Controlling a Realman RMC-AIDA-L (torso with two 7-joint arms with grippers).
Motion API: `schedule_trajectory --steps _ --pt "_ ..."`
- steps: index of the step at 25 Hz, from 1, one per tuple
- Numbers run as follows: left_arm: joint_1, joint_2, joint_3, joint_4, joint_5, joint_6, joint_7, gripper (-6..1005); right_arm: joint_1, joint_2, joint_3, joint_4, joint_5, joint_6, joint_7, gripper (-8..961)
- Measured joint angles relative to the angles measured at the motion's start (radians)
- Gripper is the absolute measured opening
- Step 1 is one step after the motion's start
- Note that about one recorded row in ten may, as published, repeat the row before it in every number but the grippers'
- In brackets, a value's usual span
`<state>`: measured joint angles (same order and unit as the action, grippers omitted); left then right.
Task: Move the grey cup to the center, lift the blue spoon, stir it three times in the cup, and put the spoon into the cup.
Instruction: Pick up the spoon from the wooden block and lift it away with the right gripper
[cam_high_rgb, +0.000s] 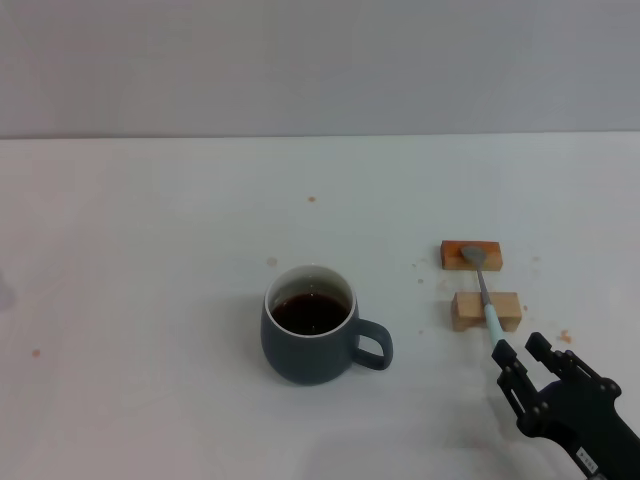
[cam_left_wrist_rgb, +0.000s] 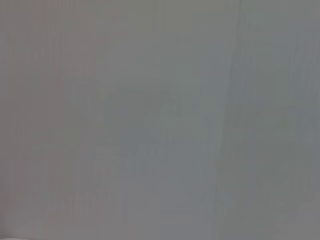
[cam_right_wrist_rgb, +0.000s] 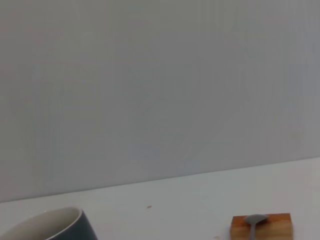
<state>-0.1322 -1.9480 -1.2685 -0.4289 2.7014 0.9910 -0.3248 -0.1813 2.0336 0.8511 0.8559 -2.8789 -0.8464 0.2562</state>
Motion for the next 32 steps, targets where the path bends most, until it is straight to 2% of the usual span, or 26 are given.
schedule_trajectory --steps 17,32 --pt "0.01 0.003 0.002 -0.011 0.0 0.0 0.001 -2 0.01 -0.005 0.018 0.021 -0.001 0.057 0.001 411" --pt "0.026 0.005 -0.003 -0.048 0.02 -0.01 0.005 -2 0.001 -0.03 0.006 0.092 -0.018 0.144 -0.011 411"
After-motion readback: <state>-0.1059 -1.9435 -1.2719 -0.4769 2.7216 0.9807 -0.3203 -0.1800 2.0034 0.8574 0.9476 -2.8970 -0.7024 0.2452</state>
